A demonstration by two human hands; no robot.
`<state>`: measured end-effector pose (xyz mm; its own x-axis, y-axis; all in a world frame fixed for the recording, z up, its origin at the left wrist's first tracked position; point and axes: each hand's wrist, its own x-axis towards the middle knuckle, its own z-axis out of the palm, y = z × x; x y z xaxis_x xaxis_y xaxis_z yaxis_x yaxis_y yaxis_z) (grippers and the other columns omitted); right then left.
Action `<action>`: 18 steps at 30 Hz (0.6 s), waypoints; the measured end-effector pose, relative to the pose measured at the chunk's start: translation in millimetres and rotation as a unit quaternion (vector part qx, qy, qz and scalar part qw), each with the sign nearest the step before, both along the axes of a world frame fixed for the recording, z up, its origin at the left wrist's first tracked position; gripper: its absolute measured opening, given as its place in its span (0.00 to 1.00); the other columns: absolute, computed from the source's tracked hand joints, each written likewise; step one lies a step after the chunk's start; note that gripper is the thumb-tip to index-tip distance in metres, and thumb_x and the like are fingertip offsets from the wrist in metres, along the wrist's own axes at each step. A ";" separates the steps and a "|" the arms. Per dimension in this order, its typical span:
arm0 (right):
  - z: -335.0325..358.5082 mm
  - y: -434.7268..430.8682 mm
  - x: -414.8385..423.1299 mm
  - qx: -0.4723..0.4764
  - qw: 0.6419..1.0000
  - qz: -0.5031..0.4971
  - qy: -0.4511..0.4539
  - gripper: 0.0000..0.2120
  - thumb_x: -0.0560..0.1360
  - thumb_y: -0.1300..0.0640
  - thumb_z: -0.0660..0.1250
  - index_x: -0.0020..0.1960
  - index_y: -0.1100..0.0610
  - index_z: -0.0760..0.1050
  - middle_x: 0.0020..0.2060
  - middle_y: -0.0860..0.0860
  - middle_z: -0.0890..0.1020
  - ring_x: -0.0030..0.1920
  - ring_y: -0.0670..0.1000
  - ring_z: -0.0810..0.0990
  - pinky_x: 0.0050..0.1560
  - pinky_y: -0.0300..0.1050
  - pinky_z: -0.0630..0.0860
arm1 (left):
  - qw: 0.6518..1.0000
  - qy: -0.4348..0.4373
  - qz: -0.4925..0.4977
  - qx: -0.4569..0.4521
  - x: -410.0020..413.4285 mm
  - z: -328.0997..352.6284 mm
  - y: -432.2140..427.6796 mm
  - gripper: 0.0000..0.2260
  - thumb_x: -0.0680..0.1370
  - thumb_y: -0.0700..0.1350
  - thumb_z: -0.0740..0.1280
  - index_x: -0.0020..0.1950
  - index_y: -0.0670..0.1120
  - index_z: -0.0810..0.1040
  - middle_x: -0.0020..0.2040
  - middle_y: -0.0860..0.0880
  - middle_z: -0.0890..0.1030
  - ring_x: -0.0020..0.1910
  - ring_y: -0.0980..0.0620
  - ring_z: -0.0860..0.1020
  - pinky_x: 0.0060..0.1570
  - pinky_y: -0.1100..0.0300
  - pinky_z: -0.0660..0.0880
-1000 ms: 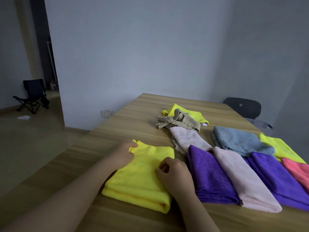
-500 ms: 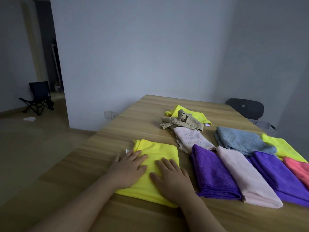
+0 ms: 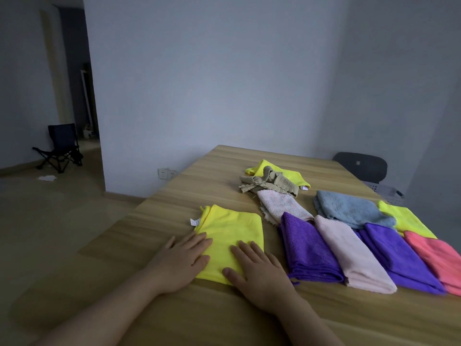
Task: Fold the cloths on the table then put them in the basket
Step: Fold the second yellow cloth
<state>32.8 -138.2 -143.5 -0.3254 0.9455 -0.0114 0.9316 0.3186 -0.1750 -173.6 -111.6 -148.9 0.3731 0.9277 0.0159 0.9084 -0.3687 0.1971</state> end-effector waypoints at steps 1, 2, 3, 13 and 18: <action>0.1 -1.0 1.4 0.004 1.000 -0.005 0.000 0.31 0.77 0.34 0.45 0.76 0.44 0.44 0.76 0.43 0.45 0.75 0.45 0.39 0.74 0.50 0.40 | 1.000 -0.004 0.012 0.007 -1.6 -0.6 -1.7 0.22 0.82 0.56 0.46 0.77 0.58 0.48 0.77 0.60 0.44 0.75 0.61 0.42 0.73 0.54 0.40; -0.5 -3.0 2.7 0.013 1.000 -0.012 0.002 0.31 0.77 0.34 0.45 0.76 0.44 0.45 0.76 0.43 0.45 0.75 0.45 0.39 0.74 0.49 0.40 | 1.000 -0.006 0.020 0.022 -3.5 -1.1 -4.6 0.22 0.82 0.55 0.46 0.77 0.58 0.48 0.77 0.60 0.44 0.75 0.61 0.42 0.73 0.54 0.41; -1.2 -6.3 3.6 0.028 0.999 -0.015 0.007 0.30 0.77 0.34 0.45 0.76 0.44 0.45 0.76 0.43 0.45 0.76 0.45 0.39 0.73 0.48 0.40 | 0.999 -0.004 0.018 0.042 -5.5 -1.5 -8.6 0.22 0.82 0.55 0.46 0.77 0.57 0.48 0.77 0.60 0.43 0.75 0.61 0.41 0.73 0.55 0.41; 0.9 -23.0 10.3 0.087 0.992 0.027 0.083 0.21 0.78 0.43 0.57 0.71 0.42 0.64 0.71 0.39 0.65 0.74 0.42 0.56 0.72 0.42 0.56 | 0.997 -0.023 -0.054 0.055 -6.7 0.4 -25.0 0.21 0.80 0.59 0.54 0.73 0.63 0.57 0.75 0.65 0.55 0.73 0.68 0.48 0.72 0.57 0.41; 2.1 -28.3 11.7 0.126 0.983 -0.016 0.129 0.15 0.79 0.46 0.58 0.64 0.46 0.72 0.61 0.45 0.77 0.60 0.45 0.74 0.58 0.41 0.70 | 0.989 -0.102 -0.037 0.098 -10.6 -1.0 -34.9 0.21 0.75 0.62 0.62 0.68 0.64 0.67 0.69 0.64 0.67 0.69 0.67 0.60 0.70 0.62 0.39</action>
<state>44.5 -166.5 -141.4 -0.2569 0.9174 0.3040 0.8767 0.3535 -0.3261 -184.1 -146.5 -150.0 0.4097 0.8700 0.2742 0.8269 -0.4812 0.2911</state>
